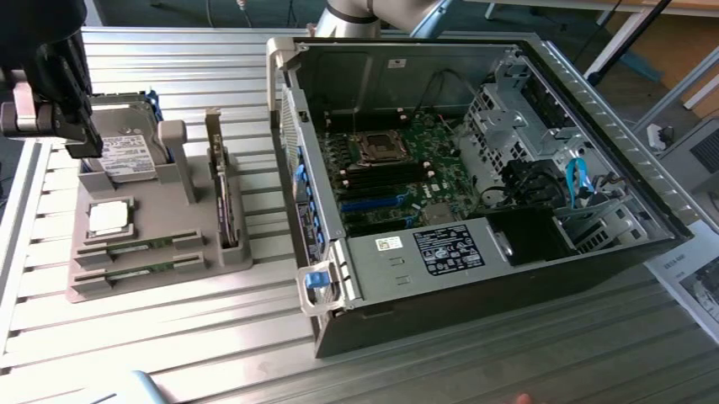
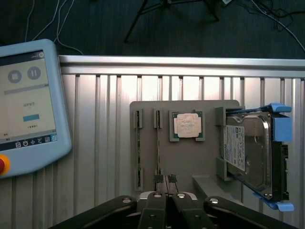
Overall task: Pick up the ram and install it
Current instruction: 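Pick up the ram and move it above insertion slot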
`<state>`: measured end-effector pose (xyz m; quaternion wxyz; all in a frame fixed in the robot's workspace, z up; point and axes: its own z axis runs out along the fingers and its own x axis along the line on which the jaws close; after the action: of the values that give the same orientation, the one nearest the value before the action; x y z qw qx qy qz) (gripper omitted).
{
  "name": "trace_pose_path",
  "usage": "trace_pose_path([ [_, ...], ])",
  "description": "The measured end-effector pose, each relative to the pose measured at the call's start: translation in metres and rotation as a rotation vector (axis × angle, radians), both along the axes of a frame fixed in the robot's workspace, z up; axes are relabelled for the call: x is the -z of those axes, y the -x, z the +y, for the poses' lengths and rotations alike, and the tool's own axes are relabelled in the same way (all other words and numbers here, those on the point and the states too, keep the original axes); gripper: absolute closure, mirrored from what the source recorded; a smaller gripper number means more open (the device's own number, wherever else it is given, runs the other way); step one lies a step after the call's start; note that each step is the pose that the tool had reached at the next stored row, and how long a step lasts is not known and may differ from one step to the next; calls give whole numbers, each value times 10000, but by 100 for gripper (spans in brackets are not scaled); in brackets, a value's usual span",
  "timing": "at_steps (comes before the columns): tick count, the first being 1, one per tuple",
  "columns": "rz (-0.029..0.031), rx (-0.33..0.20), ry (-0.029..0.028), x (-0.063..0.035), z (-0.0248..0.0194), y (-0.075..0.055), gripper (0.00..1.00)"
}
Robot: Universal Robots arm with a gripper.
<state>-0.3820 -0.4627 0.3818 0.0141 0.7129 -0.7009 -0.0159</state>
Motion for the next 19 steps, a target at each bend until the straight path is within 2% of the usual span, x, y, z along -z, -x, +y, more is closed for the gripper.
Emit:
trace_pose_path([
  [4, 0, 2, 0, 0, -5, 0, 89],
  [5, 0, 1, 0, 0, -6, 0, 83],
  [6, 0, 0, 0, 0, -6, 0, 83],
  [7, 0, 1, 0, 0, -6, 0, 76],
  [16, -1, 0, 0, 3, -6, 0, 76],
  [19, -3, 1, -18, 51, -6, 0, 76],
])
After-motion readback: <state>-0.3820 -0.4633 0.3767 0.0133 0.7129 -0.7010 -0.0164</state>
